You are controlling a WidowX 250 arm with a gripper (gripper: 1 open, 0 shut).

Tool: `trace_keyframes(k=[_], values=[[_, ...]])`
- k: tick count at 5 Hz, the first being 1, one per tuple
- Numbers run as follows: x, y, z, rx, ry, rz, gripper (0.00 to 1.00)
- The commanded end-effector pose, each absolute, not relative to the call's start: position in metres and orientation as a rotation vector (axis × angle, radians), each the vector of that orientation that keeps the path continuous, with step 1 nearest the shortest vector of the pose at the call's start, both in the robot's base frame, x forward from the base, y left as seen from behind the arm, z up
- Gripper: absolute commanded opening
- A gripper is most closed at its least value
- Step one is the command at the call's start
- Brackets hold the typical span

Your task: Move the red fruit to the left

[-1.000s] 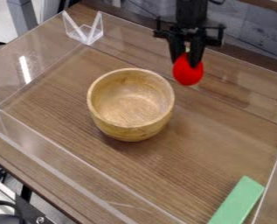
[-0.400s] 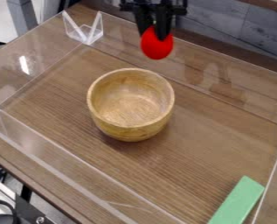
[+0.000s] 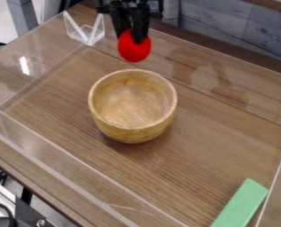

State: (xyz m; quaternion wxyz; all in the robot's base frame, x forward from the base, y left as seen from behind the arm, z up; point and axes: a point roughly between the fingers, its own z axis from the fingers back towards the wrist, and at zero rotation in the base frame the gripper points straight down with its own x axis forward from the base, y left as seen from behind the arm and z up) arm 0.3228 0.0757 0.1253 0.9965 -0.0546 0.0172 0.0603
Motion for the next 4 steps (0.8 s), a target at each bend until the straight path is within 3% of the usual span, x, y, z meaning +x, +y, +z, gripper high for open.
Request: trace_keyframes(k=[1,3,4], values=[[0.335,0.095,0.136,-0.073,-0.018,0.128,0.0],[0.338,0.125,0.133,-0.037,0.009,0.205,0.0],[0.341,0.133,0.115,-0.017,0.03,0.236,0.0]])
